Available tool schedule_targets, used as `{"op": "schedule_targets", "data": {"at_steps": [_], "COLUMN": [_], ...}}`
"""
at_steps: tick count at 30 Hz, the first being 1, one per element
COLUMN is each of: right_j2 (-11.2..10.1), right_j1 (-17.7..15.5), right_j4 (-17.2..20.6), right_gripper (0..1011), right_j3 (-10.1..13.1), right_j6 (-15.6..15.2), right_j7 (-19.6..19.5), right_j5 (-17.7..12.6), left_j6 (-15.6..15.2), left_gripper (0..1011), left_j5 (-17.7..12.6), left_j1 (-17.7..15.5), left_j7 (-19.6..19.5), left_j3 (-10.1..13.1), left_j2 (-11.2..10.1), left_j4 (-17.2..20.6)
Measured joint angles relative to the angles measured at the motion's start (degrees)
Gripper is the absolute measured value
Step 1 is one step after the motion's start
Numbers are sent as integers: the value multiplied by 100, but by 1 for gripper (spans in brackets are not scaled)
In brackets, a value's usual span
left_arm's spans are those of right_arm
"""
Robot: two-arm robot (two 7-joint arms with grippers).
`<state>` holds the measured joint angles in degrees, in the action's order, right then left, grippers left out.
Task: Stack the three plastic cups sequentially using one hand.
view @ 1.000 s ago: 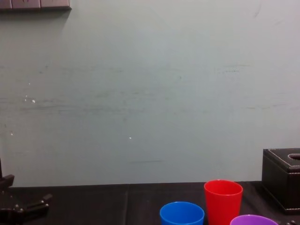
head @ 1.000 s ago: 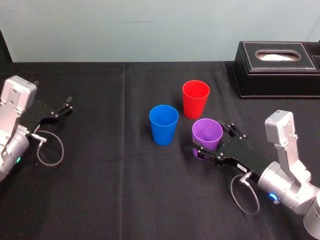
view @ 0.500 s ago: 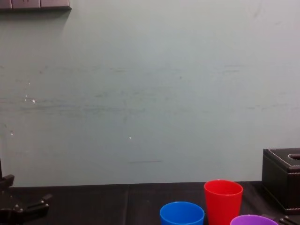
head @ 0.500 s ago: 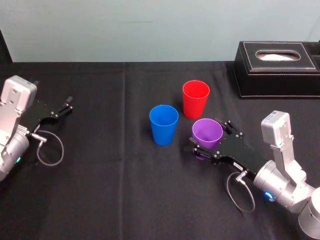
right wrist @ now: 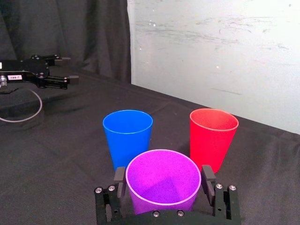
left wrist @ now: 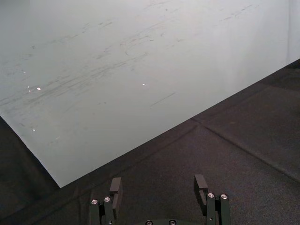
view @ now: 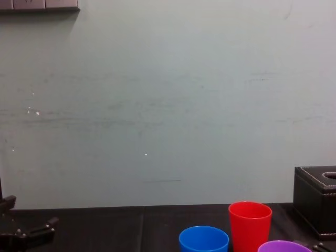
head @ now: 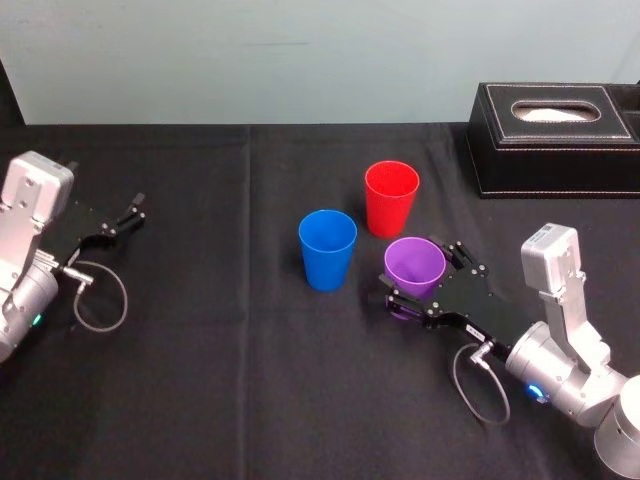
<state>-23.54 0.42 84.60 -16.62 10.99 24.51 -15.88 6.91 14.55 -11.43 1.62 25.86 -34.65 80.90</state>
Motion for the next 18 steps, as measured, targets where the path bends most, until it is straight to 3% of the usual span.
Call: {"op": "schedule_targets", "data": {"at_steps": [10, 18], "right_j2": [-9, -12], "right_j1": [-2, -2], "right_j4": [12, 16], "right_gripper": [983, 800], "right_j3": [-5, -10], "right_j6": [-3, -8], "right_j7": [-1, -2], "right_j5": [-4, -6], "left_j6": [0, 0], "left_gripper": [1005, 1005], "left_j5": [0, 0], "left_j1": [0, 0], "left_j7": [0, 0], "left_j3": [0, 0], "left_j2": [0, 0], "left_j4": [0, 0]}}
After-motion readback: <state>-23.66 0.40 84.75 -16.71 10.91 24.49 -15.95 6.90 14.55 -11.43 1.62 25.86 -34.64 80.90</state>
